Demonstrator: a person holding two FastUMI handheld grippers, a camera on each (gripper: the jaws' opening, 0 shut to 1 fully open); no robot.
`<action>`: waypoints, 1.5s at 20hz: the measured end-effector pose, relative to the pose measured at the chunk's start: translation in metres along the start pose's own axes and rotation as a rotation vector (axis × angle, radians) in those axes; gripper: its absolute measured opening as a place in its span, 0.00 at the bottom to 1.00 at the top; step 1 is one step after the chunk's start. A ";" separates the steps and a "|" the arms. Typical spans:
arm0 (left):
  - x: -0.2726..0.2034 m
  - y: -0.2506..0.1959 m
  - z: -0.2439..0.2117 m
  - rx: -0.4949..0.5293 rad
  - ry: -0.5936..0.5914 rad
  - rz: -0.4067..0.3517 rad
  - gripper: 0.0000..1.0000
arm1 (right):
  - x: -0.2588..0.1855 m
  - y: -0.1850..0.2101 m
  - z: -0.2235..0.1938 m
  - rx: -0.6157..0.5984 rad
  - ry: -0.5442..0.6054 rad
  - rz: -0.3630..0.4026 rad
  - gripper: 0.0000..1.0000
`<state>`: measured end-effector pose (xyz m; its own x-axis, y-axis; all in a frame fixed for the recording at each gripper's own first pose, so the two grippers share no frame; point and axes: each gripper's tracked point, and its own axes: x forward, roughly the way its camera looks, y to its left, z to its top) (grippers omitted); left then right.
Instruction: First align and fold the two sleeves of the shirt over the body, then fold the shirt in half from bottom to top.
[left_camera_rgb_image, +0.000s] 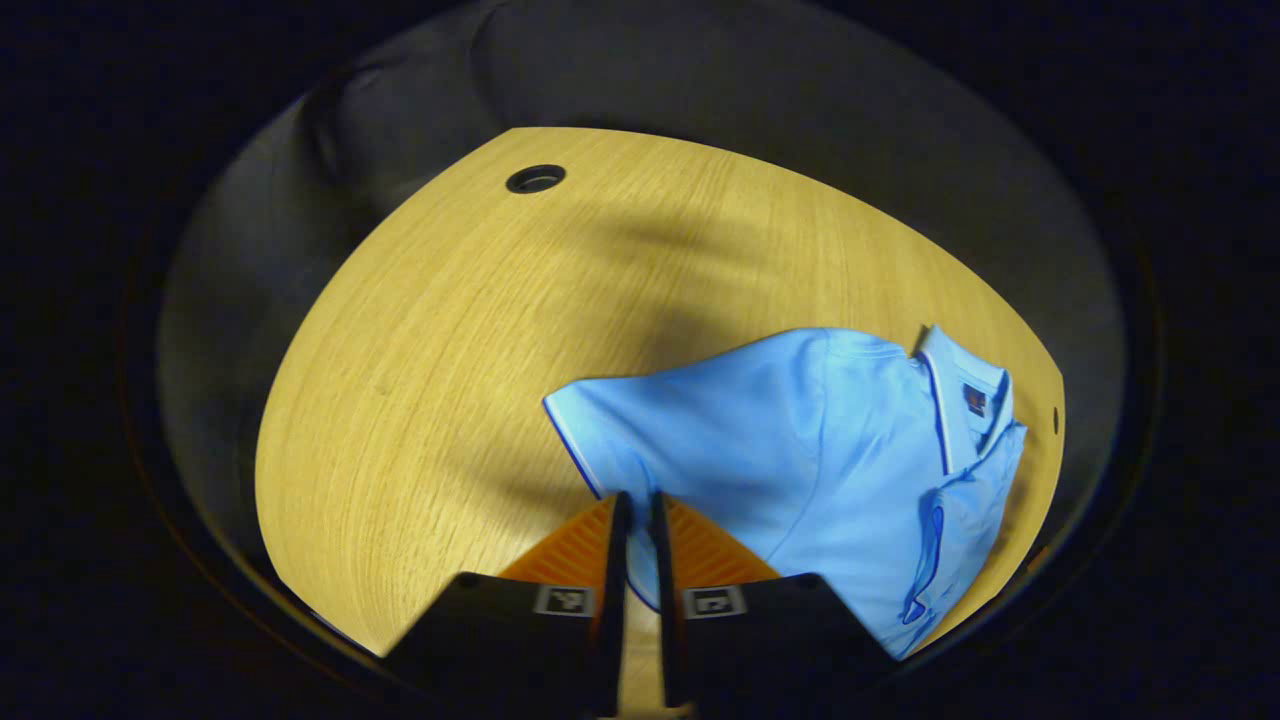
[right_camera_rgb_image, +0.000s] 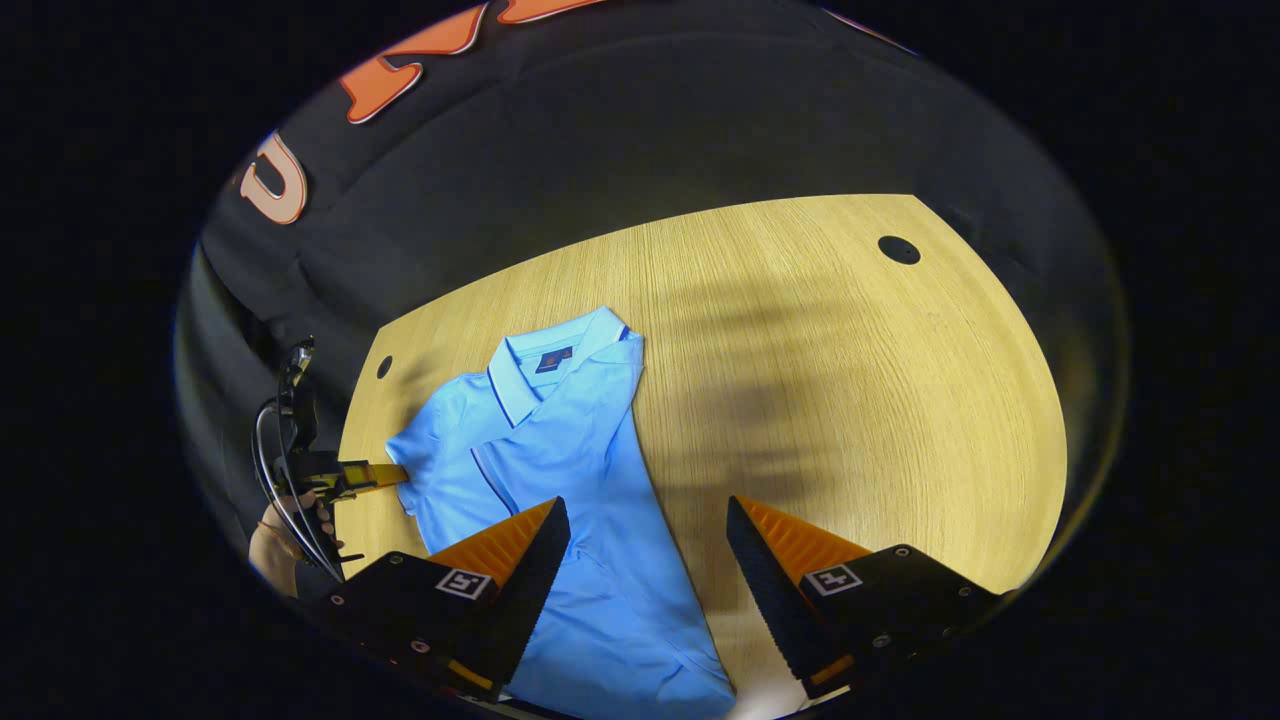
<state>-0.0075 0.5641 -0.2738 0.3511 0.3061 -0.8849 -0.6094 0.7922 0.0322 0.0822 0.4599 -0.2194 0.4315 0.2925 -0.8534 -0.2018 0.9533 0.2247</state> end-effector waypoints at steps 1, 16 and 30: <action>0.001 0.000 0.002 0.008 -0.014 -0.006 0.12 | -0.002 -0.001 0.001 -0.002 -0.006 -0.003 0.98; -0.100 -0.100 0.017 0.307 -0.190 -0.177 0.04 | -0.026 -0.017 -0.007 0.004 -0.052 -0.022 0.98; -0.118 -0.240 -0.048 0.422 -0.135 -0.328 0.04 | -0.047 -0.069 -0.027 0.038 -0.056 -0.031 0.98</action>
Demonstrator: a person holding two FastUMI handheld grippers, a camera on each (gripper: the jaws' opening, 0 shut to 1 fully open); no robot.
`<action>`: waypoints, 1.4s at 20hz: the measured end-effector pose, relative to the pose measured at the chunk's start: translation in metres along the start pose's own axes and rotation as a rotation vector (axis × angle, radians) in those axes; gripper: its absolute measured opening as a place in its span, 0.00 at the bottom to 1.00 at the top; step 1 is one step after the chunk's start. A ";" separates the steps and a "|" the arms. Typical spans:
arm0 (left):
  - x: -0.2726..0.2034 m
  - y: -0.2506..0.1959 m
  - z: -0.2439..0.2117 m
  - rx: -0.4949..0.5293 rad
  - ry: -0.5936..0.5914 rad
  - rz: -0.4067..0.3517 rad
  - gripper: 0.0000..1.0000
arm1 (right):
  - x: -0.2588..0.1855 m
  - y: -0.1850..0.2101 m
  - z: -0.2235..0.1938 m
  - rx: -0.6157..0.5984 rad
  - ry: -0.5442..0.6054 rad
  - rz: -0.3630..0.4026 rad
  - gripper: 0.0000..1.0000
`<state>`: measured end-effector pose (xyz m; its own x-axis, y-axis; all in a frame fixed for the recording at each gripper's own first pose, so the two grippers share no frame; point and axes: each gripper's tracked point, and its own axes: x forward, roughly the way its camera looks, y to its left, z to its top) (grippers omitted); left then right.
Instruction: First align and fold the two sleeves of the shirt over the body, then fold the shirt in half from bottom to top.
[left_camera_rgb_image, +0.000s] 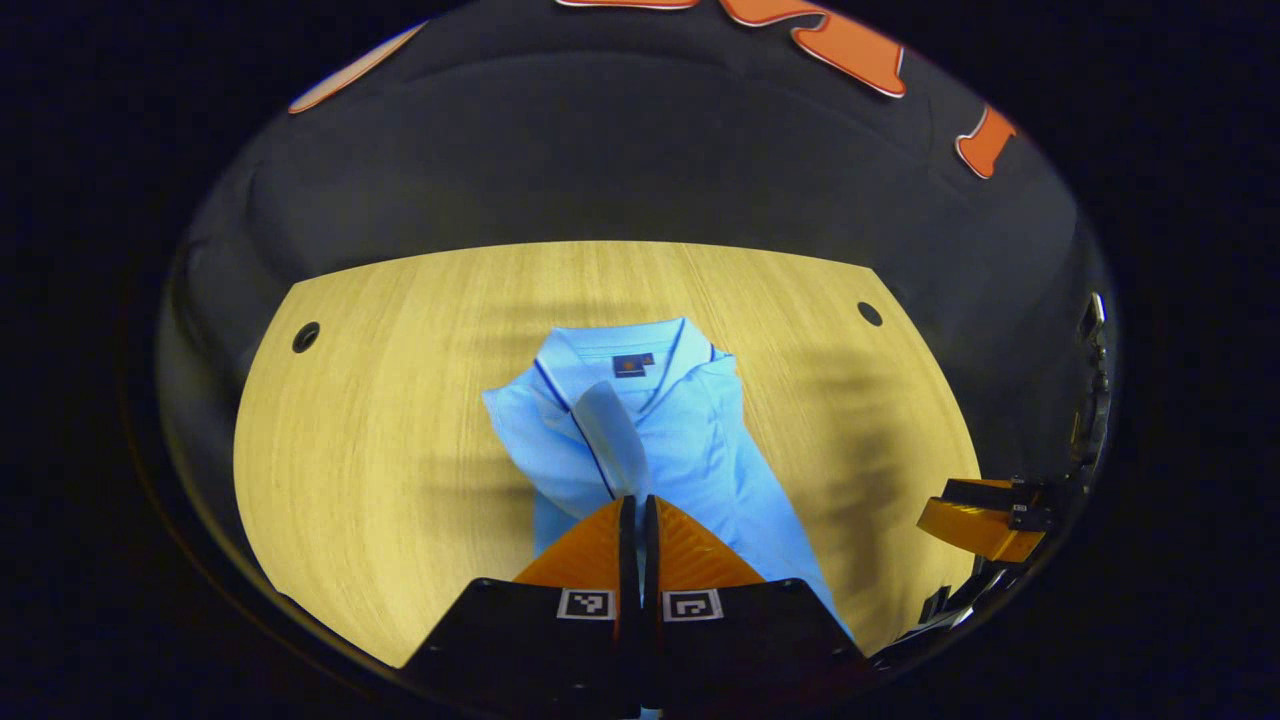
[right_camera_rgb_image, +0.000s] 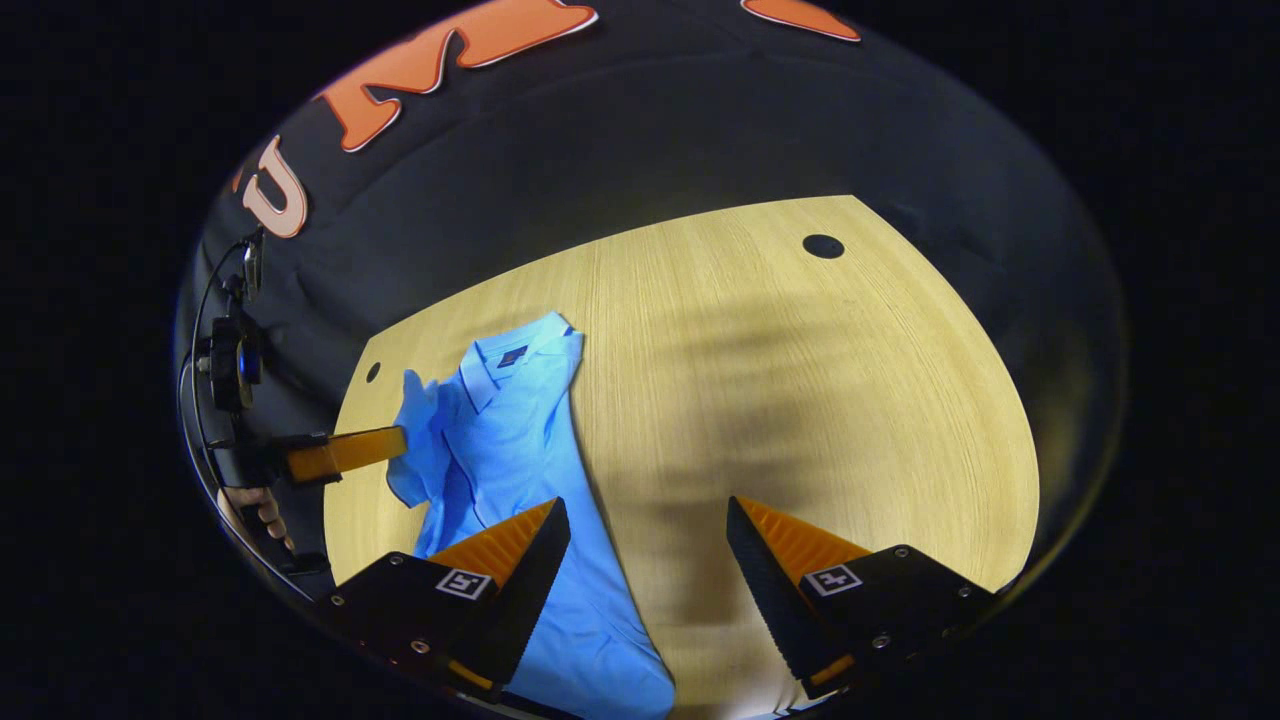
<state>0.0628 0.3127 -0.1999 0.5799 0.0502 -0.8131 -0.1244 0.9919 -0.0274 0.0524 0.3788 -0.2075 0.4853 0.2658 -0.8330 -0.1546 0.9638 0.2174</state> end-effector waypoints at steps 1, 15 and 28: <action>0.003 -0.009 -0.003 0.011 0.008 -0.005 0.04 | 0.000 -0.004 -0.002 0.004 0.001 -0.003 0.98; 0.026 -0.060 -0.029 0.018 0.074 -0.040 0.22 | -0.016 -0.028 -0.031 0.014 0.010 -0.042 0.98; -0.058 -0.014 -0.096 0.021 0.070 -0.042 1.00 | -0.037 0.005 -0.097 -0.035 0.088 -0.089 0.98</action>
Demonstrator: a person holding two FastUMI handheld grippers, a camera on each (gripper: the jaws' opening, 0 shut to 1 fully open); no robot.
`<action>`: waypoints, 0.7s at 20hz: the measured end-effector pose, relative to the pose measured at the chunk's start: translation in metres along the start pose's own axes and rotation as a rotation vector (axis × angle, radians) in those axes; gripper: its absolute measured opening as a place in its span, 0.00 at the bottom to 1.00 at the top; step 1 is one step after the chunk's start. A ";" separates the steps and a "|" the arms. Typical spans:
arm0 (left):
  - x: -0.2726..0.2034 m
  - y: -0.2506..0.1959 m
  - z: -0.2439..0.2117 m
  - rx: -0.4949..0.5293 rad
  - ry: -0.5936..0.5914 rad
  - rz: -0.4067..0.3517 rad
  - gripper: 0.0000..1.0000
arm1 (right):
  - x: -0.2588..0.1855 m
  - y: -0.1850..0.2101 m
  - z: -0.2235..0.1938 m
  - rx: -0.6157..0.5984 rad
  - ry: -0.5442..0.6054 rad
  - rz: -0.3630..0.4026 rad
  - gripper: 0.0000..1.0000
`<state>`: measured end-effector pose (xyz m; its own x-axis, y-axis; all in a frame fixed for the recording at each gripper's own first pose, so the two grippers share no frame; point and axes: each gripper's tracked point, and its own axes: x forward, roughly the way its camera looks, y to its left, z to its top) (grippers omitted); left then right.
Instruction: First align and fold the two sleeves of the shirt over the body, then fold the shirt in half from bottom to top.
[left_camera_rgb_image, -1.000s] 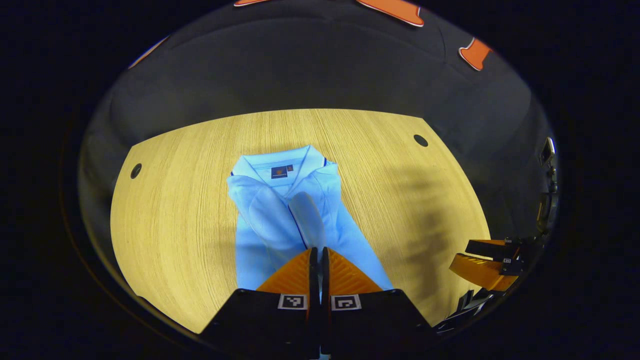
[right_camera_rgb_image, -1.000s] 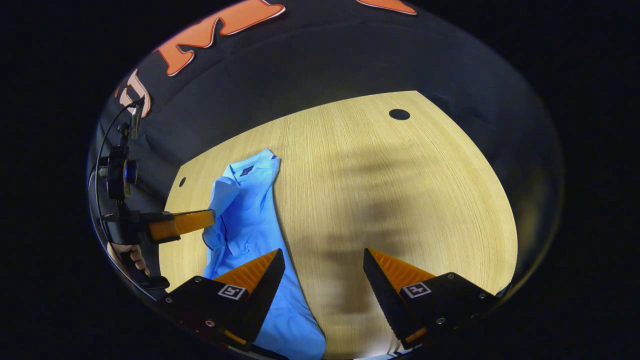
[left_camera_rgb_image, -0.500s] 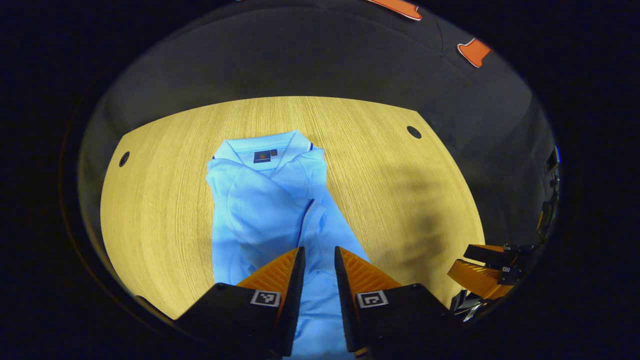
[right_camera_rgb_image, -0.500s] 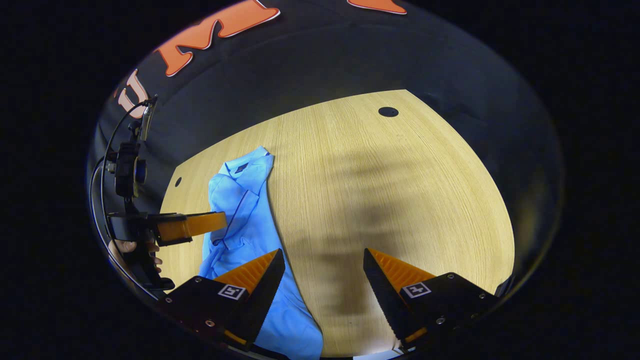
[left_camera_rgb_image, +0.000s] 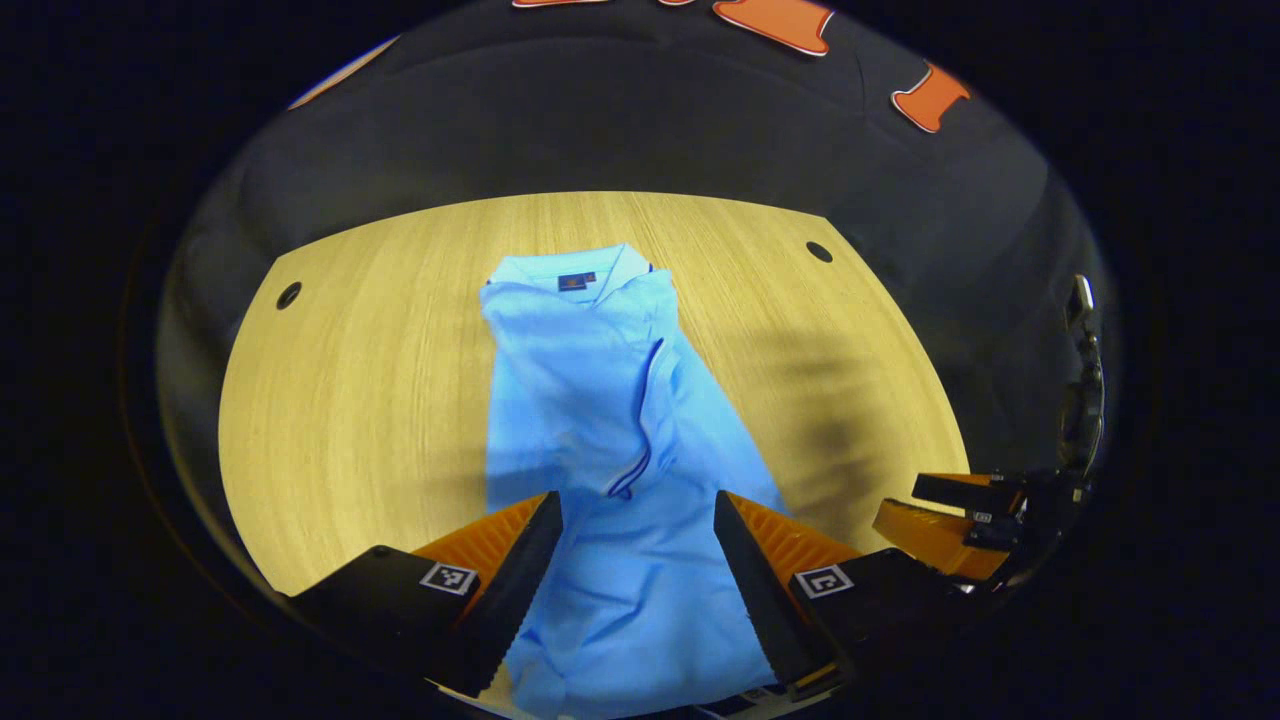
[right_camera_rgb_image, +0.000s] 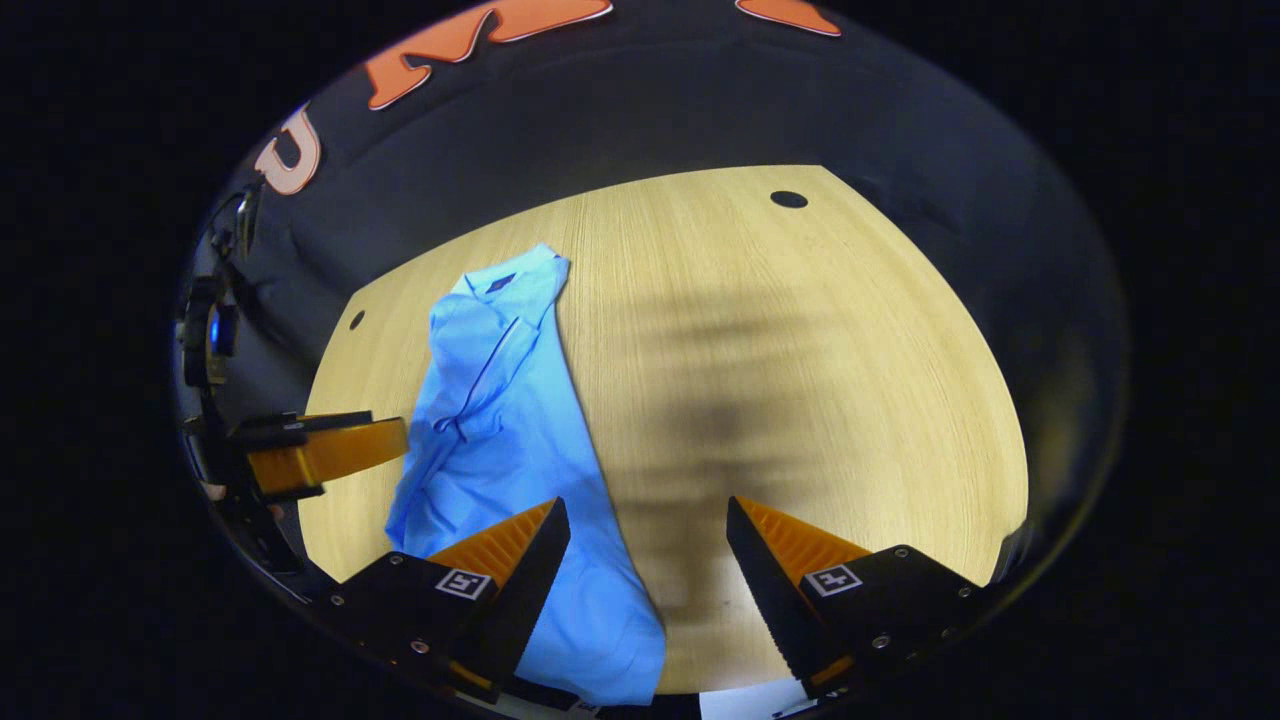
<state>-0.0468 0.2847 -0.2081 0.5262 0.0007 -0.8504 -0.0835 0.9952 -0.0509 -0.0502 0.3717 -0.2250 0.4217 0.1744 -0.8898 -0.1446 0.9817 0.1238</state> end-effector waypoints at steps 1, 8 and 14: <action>-0.010 0.011 -0.013 0.000 0.006 0.013 1.00 | -0.001 0.002 -0.013 -0.003 0.026 -0.009 0.98; -0.059 0.063 -0.122 -0.059 0.088 0.092 0.99 | -0.011 0.014 -0.121 -0.104 0.222 -0.053 0.98; -0.074 0.069 -0.217 -0.105 0.213 0.096 0.99 | -0.021 0.029 -0.185 -0.117 0.338 -0.072 0.98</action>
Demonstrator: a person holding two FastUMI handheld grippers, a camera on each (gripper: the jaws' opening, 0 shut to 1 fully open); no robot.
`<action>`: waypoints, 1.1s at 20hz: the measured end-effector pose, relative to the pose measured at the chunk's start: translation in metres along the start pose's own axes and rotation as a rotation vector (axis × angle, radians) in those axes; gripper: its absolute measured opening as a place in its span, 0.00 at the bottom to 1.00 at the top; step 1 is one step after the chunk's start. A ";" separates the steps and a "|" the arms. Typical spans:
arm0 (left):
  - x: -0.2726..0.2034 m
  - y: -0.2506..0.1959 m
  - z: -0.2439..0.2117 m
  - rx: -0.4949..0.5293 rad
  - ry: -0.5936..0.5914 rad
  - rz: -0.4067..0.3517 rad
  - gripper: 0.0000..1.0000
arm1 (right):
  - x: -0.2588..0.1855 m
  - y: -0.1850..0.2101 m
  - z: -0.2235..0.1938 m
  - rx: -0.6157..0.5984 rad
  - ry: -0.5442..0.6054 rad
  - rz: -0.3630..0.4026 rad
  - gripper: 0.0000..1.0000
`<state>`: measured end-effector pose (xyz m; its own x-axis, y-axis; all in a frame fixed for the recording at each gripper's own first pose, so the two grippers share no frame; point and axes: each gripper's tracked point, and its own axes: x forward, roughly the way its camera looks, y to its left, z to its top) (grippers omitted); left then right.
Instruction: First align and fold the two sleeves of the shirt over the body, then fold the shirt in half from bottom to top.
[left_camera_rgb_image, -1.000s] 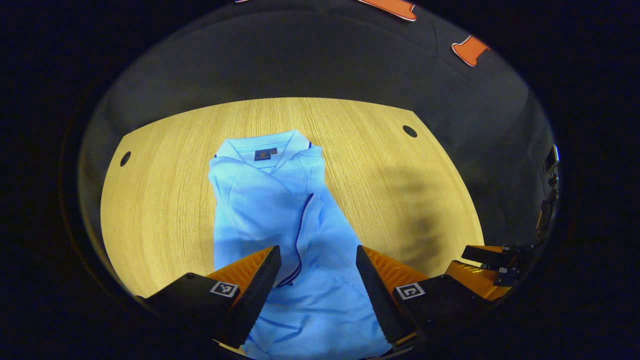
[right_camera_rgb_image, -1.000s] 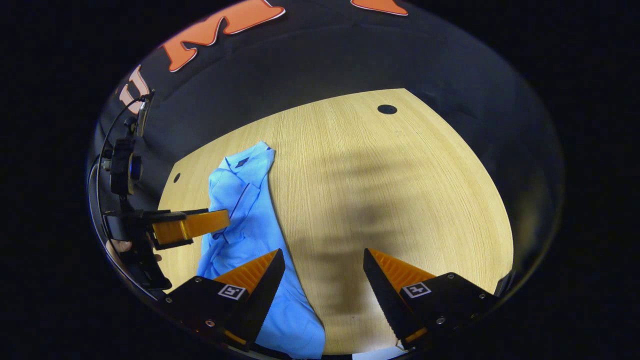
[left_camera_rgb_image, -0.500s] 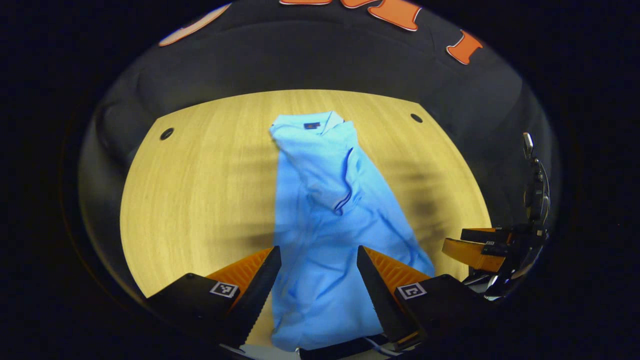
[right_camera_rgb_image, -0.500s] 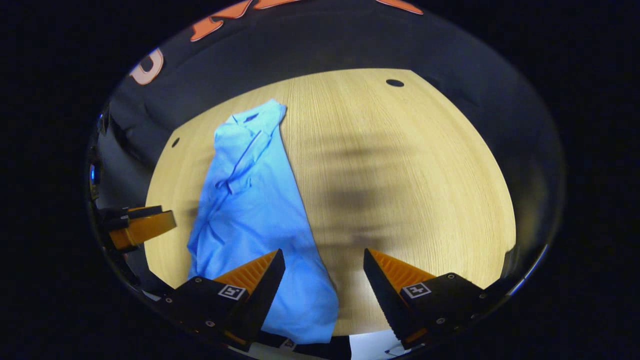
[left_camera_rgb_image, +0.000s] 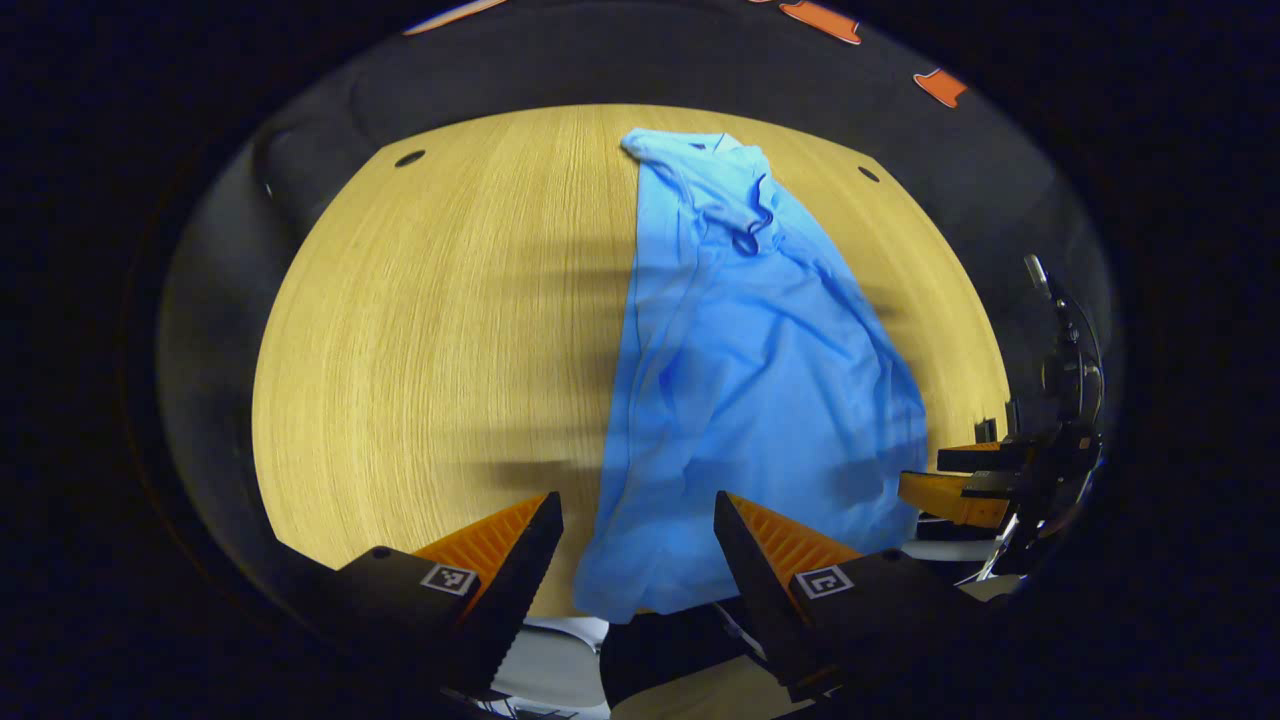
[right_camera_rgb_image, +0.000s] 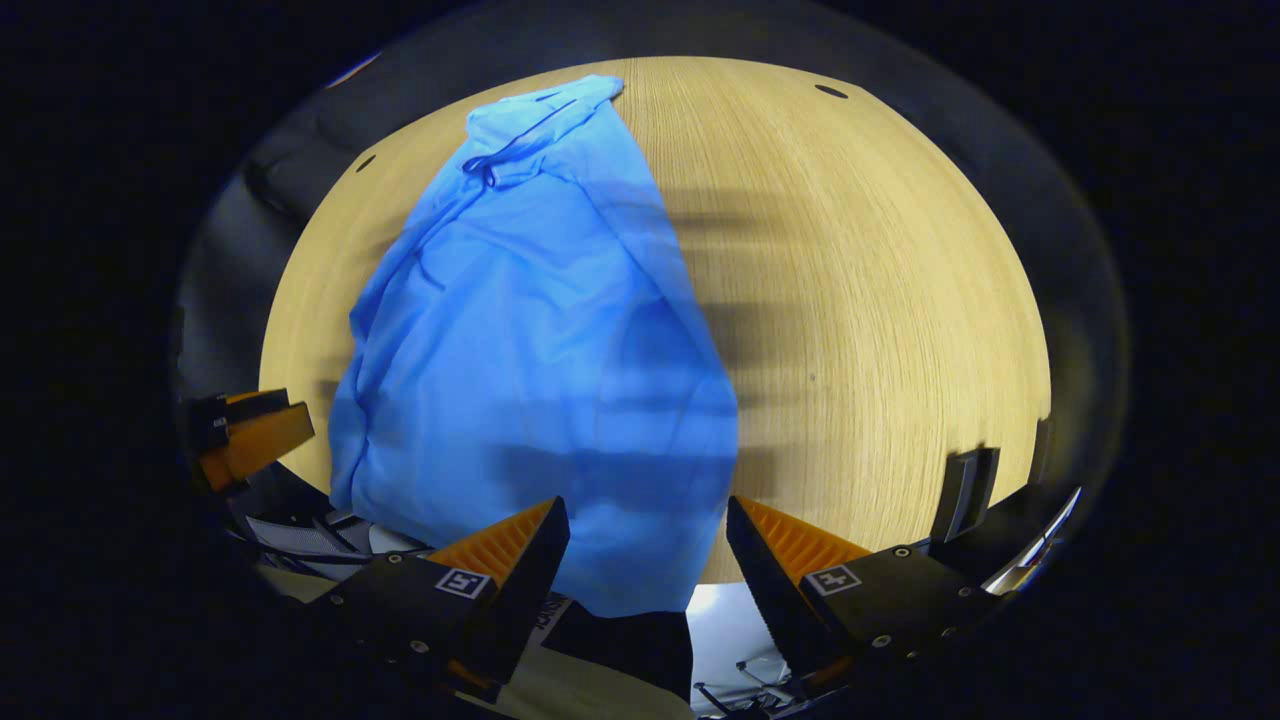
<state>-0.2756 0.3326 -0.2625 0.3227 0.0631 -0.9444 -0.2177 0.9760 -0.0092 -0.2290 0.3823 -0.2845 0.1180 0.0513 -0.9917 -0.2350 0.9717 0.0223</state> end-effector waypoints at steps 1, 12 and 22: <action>0.003 0.002 -0.014 -0.012 0.029 -0.012 1.00 | 0.001 -0.001 -0.002 0.001 0.004 -0.010 0.98; 0.034 0.015 -0.058 -0.036 0.119 0.001 0.96 | 0.021 0.006 -0.027 -0.030 0.061 -0.073 0.98; 0.049 0.024 -0.063 0.001 0.155 0.097 0.95 | 0.022 0.006 -0.028 -0.032 0.097 -0.072 0.98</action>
<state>-0.3231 0.3456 -0.3293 0.1541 0.1238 -0.9803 -0.2397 0.9672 0.0844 -0.2546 0.3826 -0.3101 0.0424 -0.0425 -0.9982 -0.2598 0.9643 -0.0521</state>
